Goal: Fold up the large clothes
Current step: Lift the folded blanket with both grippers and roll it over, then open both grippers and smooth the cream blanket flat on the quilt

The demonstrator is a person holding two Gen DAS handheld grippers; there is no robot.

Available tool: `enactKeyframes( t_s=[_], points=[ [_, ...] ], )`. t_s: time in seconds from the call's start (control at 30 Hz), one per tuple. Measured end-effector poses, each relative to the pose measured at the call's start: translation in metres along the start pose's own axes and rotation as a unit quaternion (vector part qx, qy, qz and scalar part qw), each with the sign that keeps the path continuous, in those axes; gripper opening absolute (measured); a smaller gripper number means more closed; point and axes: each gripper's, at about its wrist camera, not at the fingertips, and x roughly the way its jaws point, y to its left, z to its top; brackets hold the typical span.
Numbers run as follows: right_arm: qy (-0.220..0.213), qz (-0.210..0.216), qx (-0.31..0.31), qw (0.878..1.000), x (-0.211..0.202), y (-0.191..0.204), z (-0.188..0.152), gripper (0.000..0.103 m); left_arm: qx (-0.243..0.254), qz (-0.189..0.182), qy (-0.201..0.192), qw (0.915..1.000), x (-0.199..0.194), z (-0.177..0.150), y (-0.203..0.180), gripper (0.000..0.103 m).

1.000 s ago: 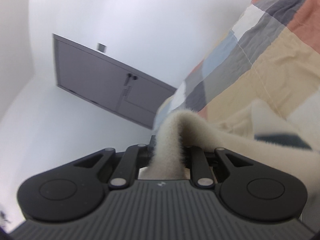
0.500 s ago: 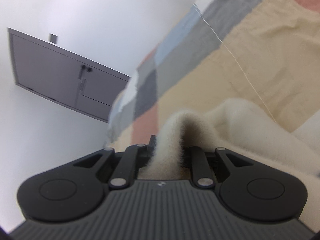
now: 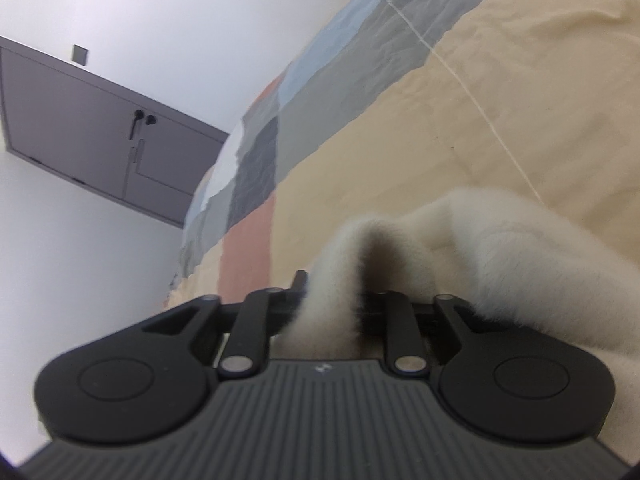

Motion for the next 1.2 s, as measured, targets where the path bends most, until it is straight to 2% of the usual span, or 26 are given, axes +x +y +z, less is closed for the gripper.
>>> enactKeyframes(
  t_s=[0.03, 0.07, 0.1, 0.13, 0.17, 0.3, 0.4, 0.47, 0.53, 0.63, 0.77, 0.93, 1.0, 1.1, 1.2],
  points=[
    [0.003, 0.011, -0.001, 1.000, -0.003, 0.002, -0.001, 0.041, -0.004, -0.014, 0.002, 0.9999, -0.005, -0.001, -0.002, 0.043],
    [0.005, 0.023, -0.002, 1.000, -0.006, 0.007, -0.001, 0.057, -0.010, -0.026, 0.003, 0.9996, -0.009, -0.001, -0.003, 0.057],
    [0.006, 0.037, -0.005, 0.999, -0.010, 0.011, -0.003, 0.072, -0.015, -0.036, 0.002, 0.9992, -0.014, -0.001, -0.005, 0.063],
    [0.007, 0.052, -0.011, 0.999, -0.015, 0.017, -0.005, 0.079, -0.015, -0.043, -0.002, 0.9990, -0.021, -0.002, -0.009, 0.070],
    [0.008, 0.064, -0.021, 0.998, -0.021, 0.023, -0.007, 0.085, -0.009, -0.048, -0.006, 0.9988, -0.028, -0.003, -0.013, 0.071],
    [0.030, 0.102, -0.052, 0.993, -0.041, 0.040, -0.020, 0.085, 0.043, -0.046, -0.014, 0.9979, -0.057, -0.012, -0.038, 0.077],
    [0.045, 0.116, -0.063, 0.990, -0.056, 0.044, -0.032, 0.085, 0.114, 0.015, -0.007, 0.9934, -0.068, -0.027, -0.054, 0.078],
    [0.040, 0.095, -0.081, 0.991, -0.065, 0.047, -0.037, 0.085, 0.147, 0.061, -0.001, 0.9872, -0.070, -0.037, -0.056, 0.078],
    [0.036, 0.055, -0.123, 0.990, -0.069, 0.053, -0.040, 0.085, 0.166, 0.096, -0.004, 0.9815, -0.068, -0.043, -0.055, 0.078],
    [0.013, -0.025, -0.199, 0.980, -0.070, 0.063, -0.042, 0.083, 0.192, 0.125, -0.008, 0.9733, -0.062, -0.044, -0.053, 0.078],
    [-0.018, -0.075, -0.253, 0.964, -0.065, 0.068, -0.038, 0.082, 0.218, 0.157, -0.020, 0.9631, -0.044, -0.041, -0.054, 0.077],
    [-0.039, -0.103, -0.297, 0.948, -0.050, 0.069, -0.033, 0.082, 0.231, 0.195, -0.032, 0.9526, -0.019, -0.031, -0.047, 0.076],
    [-0.045, -0.115, -0.319, 0.940, -0.040, 0.070, -0.034, 0.082, 0.231, 0.200, -0.028, 0.9516, -0.009, -0.028, -0.043, 0.075],
    [-0.034, -0.130, -0.347, 0.928, -0.021, 0.070, -0.036, 0.081, 0.239, 0.210, -0.021, 0.9479, 0.000, -0.027, -0.038, 0.075],
    [-0.013, -0.163, -0.367, 0.916, 0.001, 0.065, -0.042, 0.081, 0.246, 0.216, -0.016, 0.9447, 0.007, -0.027, -0.035, 0.075]
  ],
)
